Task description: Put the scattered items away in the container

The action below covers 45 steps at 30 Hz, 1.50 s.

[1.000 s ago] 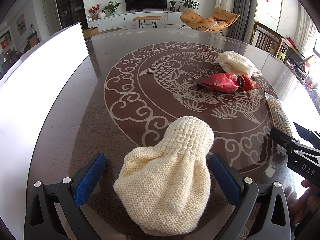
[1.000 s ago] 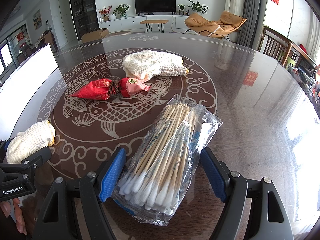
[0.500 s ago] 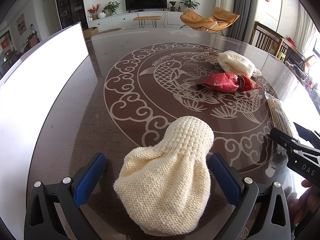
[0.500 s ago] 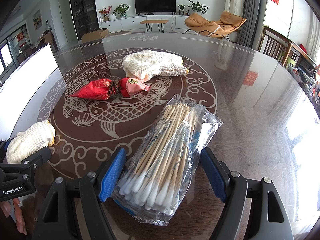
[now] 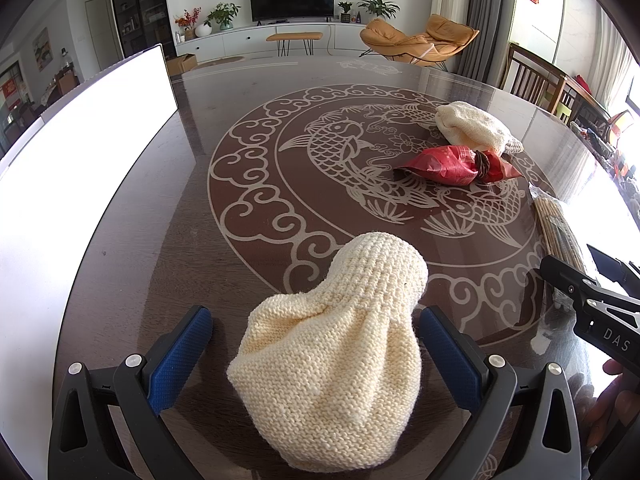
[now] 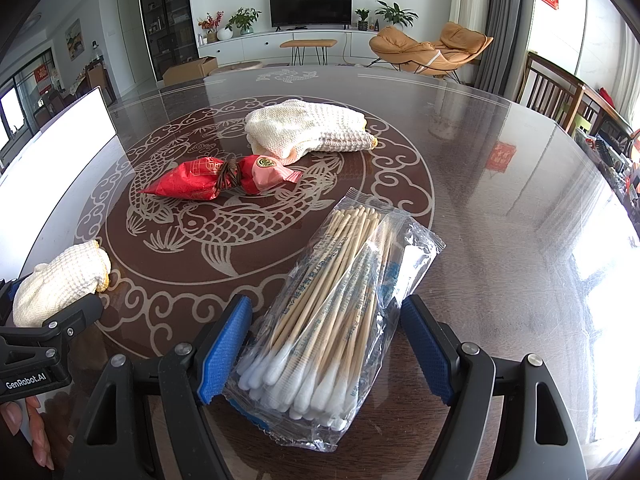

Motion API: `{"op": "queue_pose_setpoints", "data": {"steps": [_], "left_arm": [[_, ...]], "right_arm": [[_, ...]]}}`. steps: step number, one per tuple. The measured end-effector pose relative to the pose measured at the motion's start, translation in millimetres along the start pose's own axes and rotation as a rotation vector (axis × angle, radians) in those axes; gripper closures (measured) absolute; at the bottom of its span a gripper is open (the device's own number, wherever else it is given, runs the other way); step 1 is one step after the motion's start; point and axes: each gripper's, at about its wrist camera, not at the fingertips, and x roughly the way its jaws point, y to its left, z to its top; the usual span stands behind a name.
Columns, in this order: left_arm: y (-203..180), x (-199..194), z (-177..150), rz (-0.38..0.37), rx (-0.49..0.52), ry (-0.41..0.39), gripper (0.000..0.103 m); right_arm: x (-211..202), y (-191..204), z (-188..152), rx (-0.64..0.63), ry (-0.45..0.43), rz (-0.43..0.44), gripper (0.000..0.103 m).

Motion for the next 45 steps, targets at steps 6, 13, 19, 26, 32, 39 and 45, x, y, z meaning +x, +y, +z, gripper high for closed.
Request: {"op": "queue_pose_setpoints", "data": {"steps": [6, 13, 19, 26, 32, 39, 45], "left_arm": [[0.0, -0.1, -0.1, 0.000, 0.000, 0.000, 0.000], [-0.1, -0.1, -0.1, 0.000, 0.000, 0.000, 0.000], [-0.2, 0.1, 0.0, 0.000, 0.000, 0.000, 0.000], [-0.3, 0.1, 0.0, 0.000, 0.000, 0.000, 0.000], [-0.3, 0.1, 0.0, 0.000, 0.000, 0.000, 0.000], [-0.8, -2.1, 2.2, -0.008, 0.010, -0.007, 0.009], [-10.0, -23.3, -6.7, -0.105, 0.028, -0.044, 0.060]], "right_arm": [[0.0, 0.0, 0.0, 0.000, 0.000, 0.000, 0.025], [0.0, 0.0, -0.2, 0.000, -0.001, 0.000, 0.025], [0.0, 0.0, -0.1, 0.000, -0.001, 0.000, 0.025], [-0.1, -0.1, -0.3, 0.000, -0.001, 0.000, 0.025], [-0.1, -0.2, -0.3, 0.000, -0.001, 0.000, 0.025], [-0.3, -0.9, -0.4, 0.004, -0.001, 0.012, 0.024], [-15.0, -2.7, -2.3, 0.002, -0.040, 0.064, 0.070]]}}
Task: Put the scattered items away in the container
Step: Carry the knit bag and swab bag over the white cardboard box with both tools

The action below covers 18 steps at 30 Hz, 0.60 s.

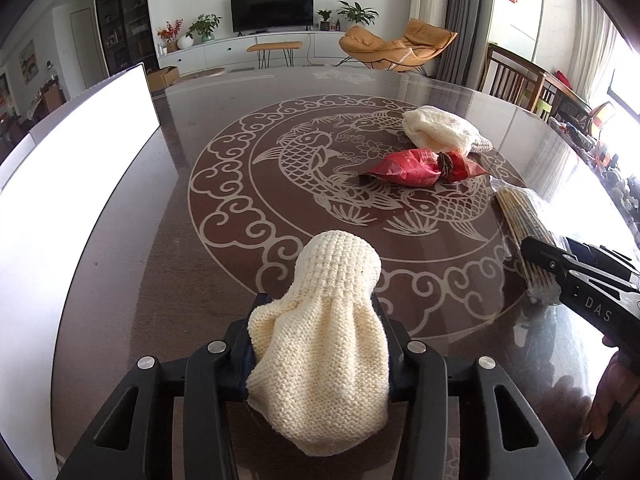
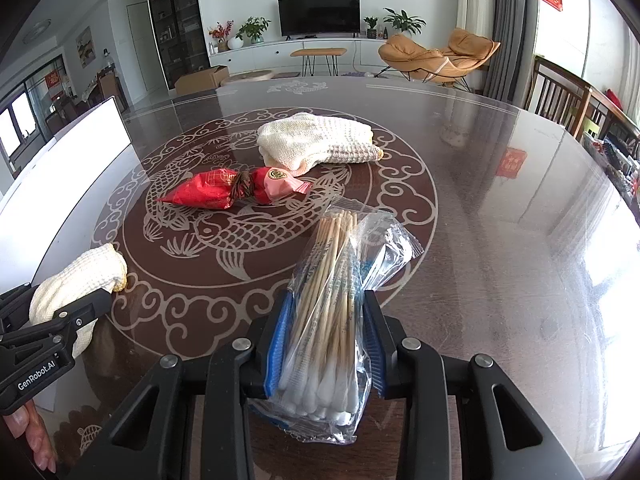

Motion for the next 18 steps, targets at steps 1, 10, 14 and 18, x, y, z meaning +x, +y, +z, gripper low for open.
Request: {"op": "queue_pose_setpoints", "data": {"steps": [1, 10, 14, 18], "left_arm": [[-0.1, -7.8, -1.8, -0.021, -0.008, -0.019, 0.060], [1.7, -59.3, -8.0, -0.109, -0.039, -0.112, 0.060], [7.6, -73.9, -6.2, -0.114, -0.059, -0.132, 0.060], [24.6, -90.4, -3.3, -0.108, -0.105, -0.155, 0.060]], "right_arm": [[-7.3, 0.3, -0.8, 0.007, -0.014, 0.015, 0.071], [-68.6, 16.9, -1.2, 0.010, -0.120, 0.140, 0.071], [-76.8, 28.3, -3.1, -0.017, -0.120, 0.175, 0.071], [-84.5, 42.9, -2.4, -0.049, -0.130, 0.199, 0.071]]}}
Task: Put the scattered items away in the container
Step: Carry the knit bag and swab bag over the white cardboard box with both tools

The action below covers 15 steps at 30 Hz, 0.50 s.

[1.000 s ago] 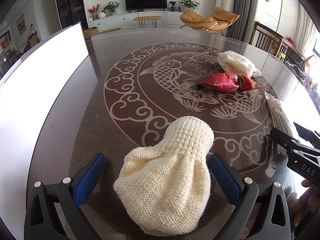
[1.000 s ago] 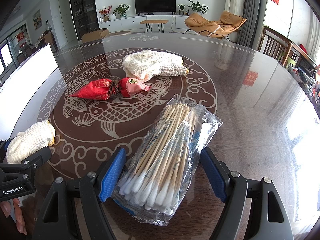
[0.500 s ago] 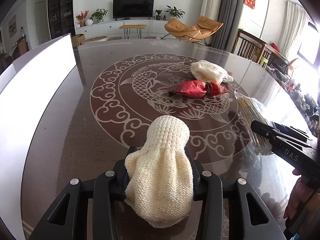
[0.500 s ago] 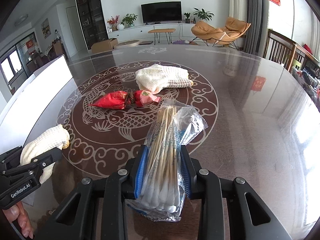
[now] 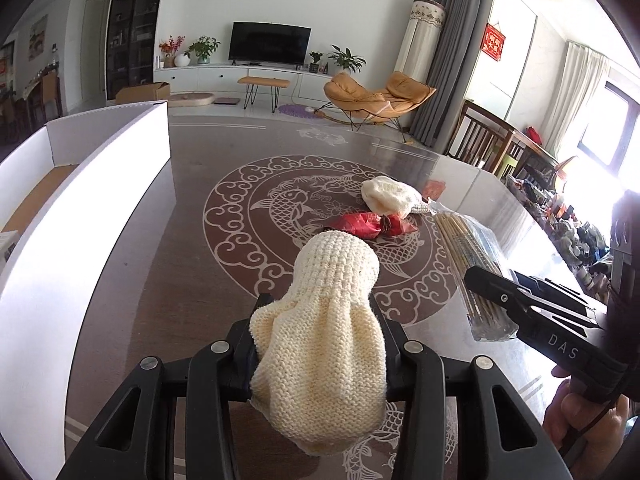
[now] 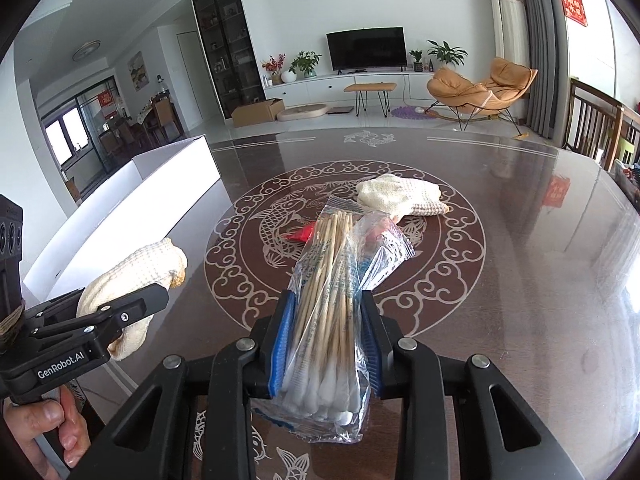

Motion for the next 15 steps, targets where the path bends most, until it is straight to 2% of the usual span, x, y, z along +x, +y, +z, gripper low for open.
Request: {"op": "queue_pose_setpoints", "data": {"steps": [4, 8, 12, 15], "left_arm": [[18.5, -25.4, 13.1, 0.008, -0.052, -0.048, 0.060], [49.1, -62.1, 31.8, 0.043, -0.105, -0.123, 0.060], [103.0, -101.0, 47.1, 0.125, -0.182, -0.185, 0.060], [155.7, -119.0, 53.4, 0.212, -0.255, -0.198, 0.060]], "right_arm": [[-6.9, 24.7, 13.2, -0.044, -0.024, 0.040, 0.071], [-13.0, 68.5, 43.7, -0.123, -0.070, 0.104, 0.071], [-12.2, 129.0, 78.4, -0.205, -0.102, 0.208, 0.071], [-2.8, 182.6, 102.4, -0.257, -0.108, 0.301, 0.071]]}}
